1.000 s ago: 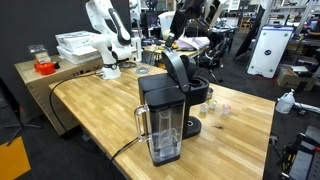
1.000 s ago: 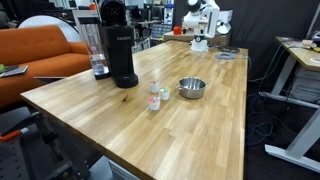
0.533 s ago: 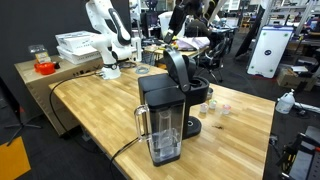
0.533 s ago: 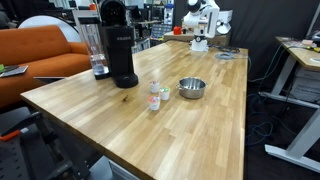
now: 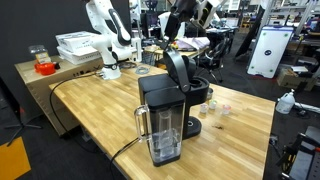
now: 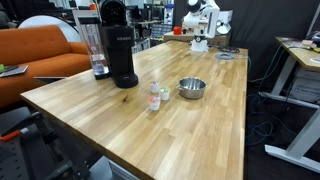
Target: Take the coffee pot out of the pot and put it on the table then open and close the coffee machine chamber
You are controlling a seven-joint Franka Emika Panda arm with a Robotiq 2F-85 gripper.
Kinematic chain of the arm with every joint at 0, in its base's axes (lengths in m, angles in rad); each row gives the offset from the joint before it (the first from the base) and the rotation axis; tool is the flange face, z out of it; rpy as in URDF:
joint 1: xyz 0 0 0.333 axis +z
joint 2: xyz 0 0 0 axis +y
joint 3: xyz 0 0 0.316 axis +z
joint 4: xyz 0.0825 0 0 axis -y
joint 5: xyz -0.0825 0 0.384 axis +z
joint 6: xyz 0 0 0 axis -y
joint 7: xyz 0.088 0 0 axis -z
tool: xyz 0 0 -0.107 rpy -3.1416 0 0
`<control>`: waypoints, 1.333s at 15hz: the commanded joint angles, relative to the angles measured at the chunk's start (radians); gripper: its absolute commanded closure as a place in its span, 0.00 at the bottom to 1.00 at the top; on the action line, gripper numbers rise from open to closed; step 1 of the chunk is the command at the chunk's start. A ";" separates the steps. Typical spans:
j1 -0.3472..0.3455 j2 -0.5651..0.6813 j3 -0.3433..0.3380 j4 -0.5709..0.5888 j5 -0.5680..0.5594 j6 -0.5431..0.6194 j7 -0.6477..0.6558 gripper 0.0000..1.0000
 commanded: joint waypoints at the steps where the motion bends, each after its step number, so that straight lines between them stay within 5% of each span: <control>1: -0.004 0.050 0.015 0.069 -0.042 -0.046 0.007 1.00; 20: -0.011 0.030 0.049 0.081 -0.135 -0.093 0.069 1.00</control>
